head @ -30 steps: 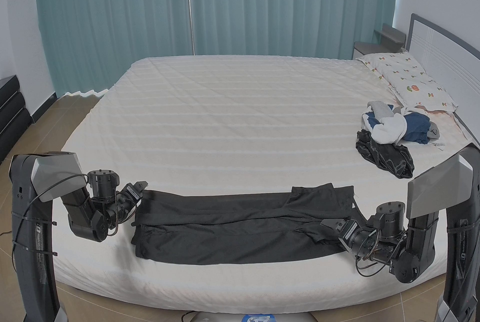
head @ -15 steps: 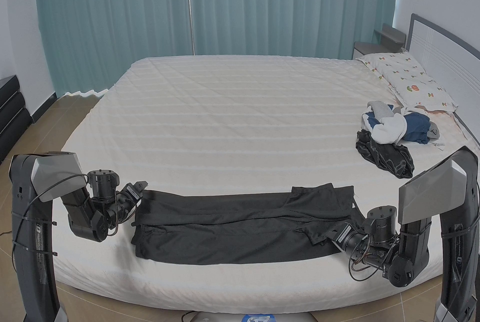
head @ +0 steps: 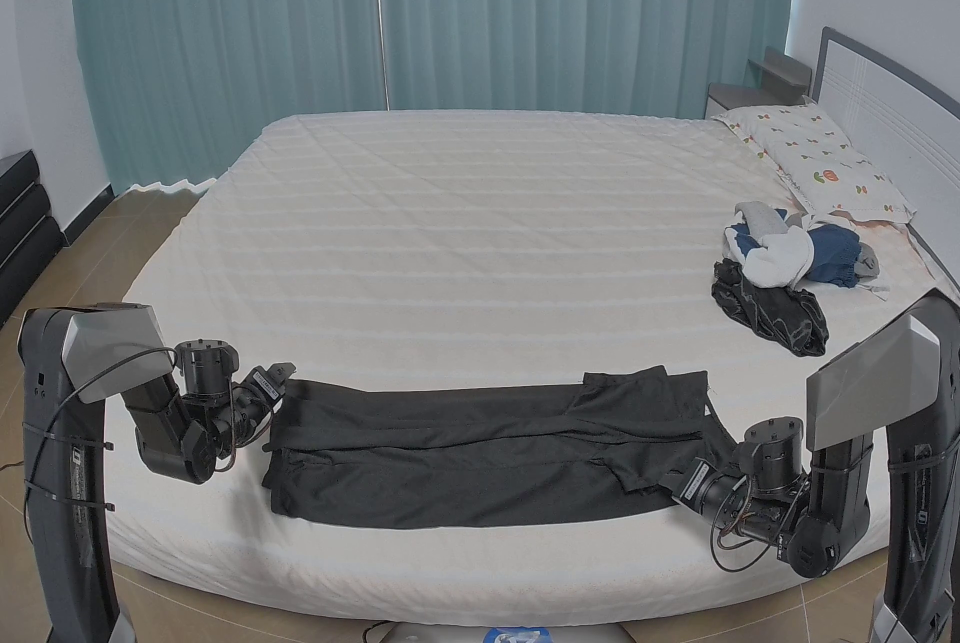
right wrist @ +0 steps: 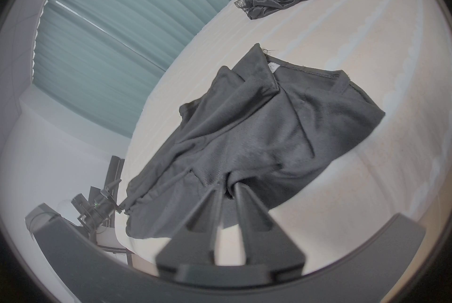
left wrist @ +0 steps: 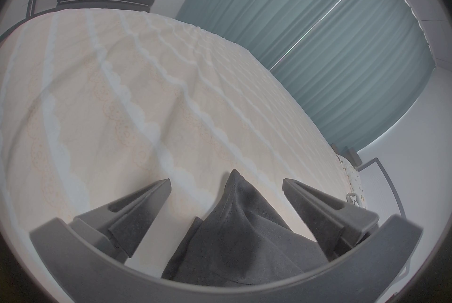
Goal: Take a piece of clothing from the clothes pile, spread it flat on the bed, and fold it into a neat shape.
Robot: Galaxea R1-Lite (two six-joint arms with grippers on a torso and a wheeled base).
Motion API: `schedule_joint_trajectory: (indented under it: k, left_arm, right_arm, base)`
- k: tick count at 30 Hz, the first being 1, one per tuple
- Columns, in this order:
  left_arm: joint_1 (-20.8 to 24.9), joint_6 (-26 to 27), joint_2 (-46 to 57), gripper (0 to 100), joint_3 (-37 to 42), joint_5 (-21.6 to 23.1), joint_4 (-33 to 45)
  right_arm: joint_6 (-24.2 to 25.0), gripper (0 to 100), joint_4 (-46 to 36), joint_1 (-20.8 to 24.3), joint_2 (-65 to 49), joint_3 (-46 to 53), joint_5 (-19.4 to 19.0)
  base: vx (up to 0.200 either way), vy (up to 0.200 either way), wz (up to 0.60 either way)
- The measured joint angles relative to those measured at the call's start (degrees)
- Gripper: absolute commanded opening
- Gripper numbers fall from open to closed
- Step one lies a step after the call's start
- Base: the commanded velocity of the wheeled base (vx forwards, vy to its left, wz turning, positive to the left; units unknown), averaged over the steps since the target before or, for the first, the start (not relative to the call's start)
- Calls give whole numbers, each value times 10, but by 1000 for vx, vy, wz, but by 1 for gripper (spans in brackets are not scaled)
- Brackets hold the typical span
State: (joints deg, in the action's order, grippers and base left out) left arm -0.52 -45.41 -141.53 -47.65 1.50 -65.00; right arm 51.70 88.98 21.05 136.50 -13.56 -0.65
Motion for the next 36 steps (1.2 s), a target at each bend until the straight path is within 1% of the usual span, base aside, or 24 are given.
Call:
schedule_joint_trajectory:
  k: [7,9,12,15,18,21,26,28,32,35,36]
  left_arm:
    - [-10,1,12,100,22,5,0]
    - [-13,1,23,100,34,13,0]
    - [-20,8,45,100,58,46,3]
    - [-24,42,67,100,95,100,4]
    - [-27,106,87,100,139,147,6]
    - [-30,149,107,100,175,171,10]
    - [-27,171,138,100,207,183,56]
    - [-25,172,147,100,221,183,59]
    - [-25,172,160,100,261,184,48]
    - [-25,170,163,100,295,185,23]
    - [-25,170,163,100,303,185,15]
  right_arm:
    - [-9,100,0,0,-12,21,-2]
    - [-9,100,0,-2,-19,23,-2]
    - [-9,100,0,-10,-32,25,-3]
    - [-11,100,0,-29,-42,24,-4]
    - [-16,100,0,-58,-49,20,-10]
    - [-19,100,0,-96,-55,14,-27]
    - [-21,100,0,-151,-56,-1,-69]
    - [-20,100,0,-164,-53,-7,-76]
    - [-18,100,0,-181,-42,-21,-83]
    - [-16,100,0,-194,-30,-31,-88]
    - [-15,100,0,-198,-25,-34,-90]
  base:
    - [0,0,0]
    - [0,0,0]
    - [0,0,0]
    - [0,0,0]
    - [0,0,0]
    - [0,0,0]
    - [0,0,0]
    - [0,0,0]
    - [0,0,0]
    - [-200,0,0]
    - [0,0,0]
